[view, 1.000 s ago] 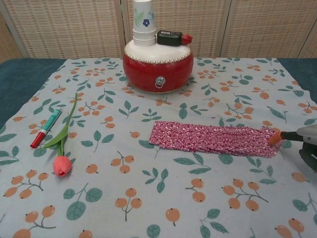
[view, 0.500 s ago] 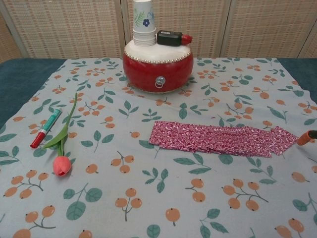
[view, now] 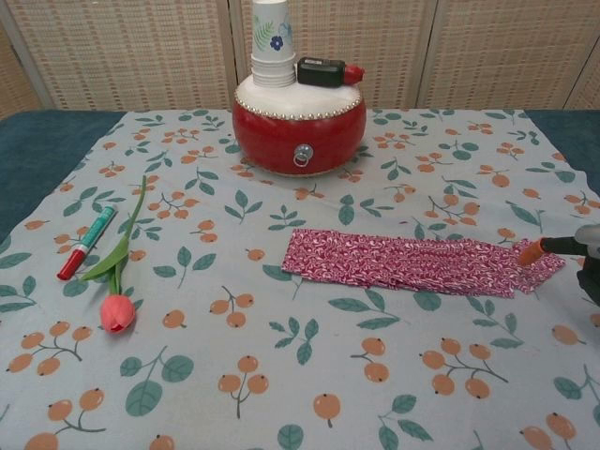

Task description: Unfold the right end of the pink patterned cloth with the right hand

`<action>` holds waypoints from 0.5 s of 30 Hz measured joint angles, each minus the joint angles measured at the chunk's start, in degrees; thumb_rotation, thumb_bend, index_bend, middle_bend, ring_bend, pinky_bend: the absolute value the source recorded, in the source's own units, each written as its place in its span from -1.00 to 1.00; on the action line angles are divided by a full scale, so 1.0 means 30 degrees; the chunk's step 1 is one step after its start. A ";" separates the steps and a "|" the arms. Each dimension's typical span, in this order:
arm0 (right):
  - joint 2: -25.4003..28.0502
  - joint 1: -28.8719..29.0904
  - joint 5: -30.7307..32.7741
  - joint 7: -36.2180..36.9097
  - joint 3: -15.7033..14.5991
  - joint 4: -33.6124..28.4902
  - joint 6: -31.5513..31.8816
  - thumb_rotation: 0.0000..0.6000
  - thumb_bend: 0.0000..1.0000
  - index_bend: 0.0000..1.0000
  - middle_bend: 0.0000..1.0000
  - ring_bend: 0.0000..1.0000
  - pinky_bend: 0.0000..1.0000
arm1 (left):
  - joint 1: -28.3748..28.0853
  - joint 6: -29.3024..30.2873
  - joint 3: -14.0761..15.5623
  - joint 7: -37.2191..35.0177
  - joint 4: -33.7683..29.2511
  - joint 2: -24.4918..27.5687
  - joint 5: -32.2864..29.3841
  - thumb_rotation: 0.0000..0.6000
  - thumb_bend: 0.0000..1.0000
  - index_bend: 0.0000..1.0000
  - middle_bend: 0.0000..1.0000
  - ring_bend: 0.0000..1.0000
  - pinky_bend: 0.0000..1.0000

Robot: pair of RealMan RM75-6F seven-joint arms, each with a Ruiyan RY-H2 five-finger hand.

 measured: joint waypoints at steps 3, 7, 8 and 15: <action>-0.0209 0.0207 0.0688 -0.0358 0.0055 0.0282 -0.0305 1.00 0.65 -0.68 0.66 0.57 0.33 | 0.0017 0.0031 -0.0022 -0.0041 0.0012 0.0010 -0.0038 1.00 -0.26 -0.34 -0.24 -0.27 -0.18; -0.0259 0.0375 0.1629 -0.1246 0.0028 0.0392 -0.0368 1.00 0.65 -0.68 0.66 0.57 0.33 | 0.0026 0.0044 -0.0024 -0.0081 0.0007 0.0026 -0.0041 1.00 -0.25 -0.34 -0.24 -0.27 -0.18; -0.0223 0.0408 0.1898 -0.1480 0.0005 0.0361 -0.0340 1.00 0.65 -0.68 0.66 0.57 0.33 | 0.0028 0.0055 -0.0019 -0.0070 -0.0002 0.0027 -0.0021 1.00 -0.25 -0.34 -0.24 -0.27 -0.18; 0.0169 0.0457 0.2922 -0.2135 -0.0161 0.0217 -0.0070 1.00 0.65 -0.68 0.66 0.57 0.33 | 0.0029 0.0084 -0.0008 -0.0043 -0.0028 0.0030 0.0033 1.00 -0.26 -0.34 -0.24 -0.27 -0.18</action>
